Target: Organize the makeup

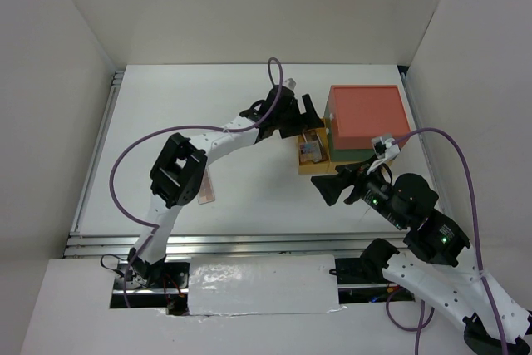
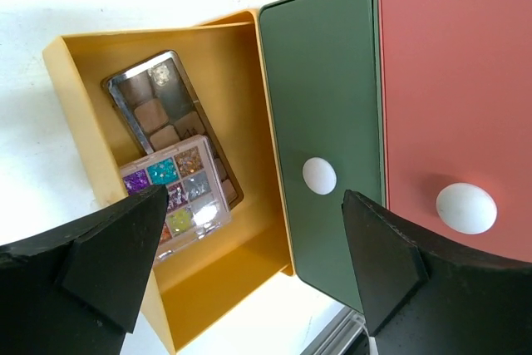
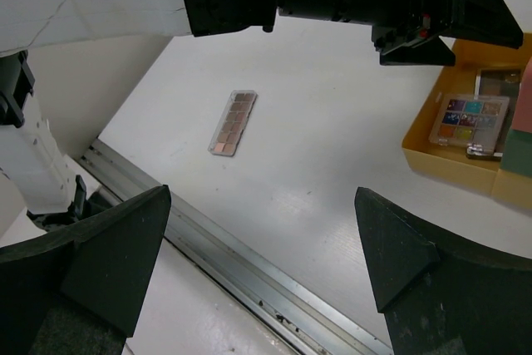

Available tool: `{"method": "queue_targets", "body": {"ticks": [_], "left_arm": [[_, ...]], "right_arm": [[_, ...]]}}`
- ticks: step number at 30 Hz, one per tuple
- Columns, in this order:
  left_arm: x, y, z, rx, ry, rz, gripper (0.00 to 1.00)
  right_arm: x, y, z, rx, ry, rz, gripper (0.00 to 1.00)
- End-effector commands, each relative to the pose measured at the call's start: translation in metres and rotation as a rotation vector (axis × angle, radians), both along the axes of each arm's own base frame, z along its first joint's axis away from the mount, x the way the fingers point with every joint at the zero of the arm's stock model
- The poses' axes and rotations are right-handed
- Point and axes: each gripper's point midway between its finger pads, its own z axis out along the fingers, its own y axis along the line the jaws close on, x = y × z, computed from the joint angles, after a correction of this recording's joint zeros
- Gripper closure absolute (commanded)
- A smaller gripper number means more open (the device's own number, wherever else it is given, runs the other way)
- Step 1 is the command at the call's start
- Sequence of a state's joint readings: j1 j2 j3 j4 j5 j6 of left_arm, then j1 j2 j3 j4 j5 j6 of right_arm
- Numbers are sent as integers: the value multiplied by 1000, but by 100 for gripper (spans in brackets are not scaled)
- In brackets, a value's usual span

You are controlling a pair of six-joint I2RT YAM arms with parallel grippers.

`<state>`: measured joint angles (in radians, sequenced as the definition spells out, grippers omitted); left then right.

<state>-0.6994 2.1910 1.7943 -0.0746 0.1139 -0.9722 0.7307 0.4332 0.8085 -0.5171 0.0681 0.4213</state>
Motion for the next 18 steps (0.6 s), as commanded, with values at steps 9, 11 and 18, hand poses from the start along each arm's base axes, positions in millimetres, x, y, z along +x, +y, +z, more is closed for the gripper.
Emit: {"method": "queue_targets", "body": {"ticks": [9, 11, 18], "left_arm": [[-17, 150, 30, 453, -5, 423, 1], [-37, 210, 19, 574, 24, 522, 1], [-101, 308, -31, 656, 135, 538, 1]], "right_arm": [[-3, -3, 10, 18, -37, 0, 0], [-5, -3, 10, 22, -38, 6, 0], [-5, 2, 10, 32, -40, 28, 0]]}}
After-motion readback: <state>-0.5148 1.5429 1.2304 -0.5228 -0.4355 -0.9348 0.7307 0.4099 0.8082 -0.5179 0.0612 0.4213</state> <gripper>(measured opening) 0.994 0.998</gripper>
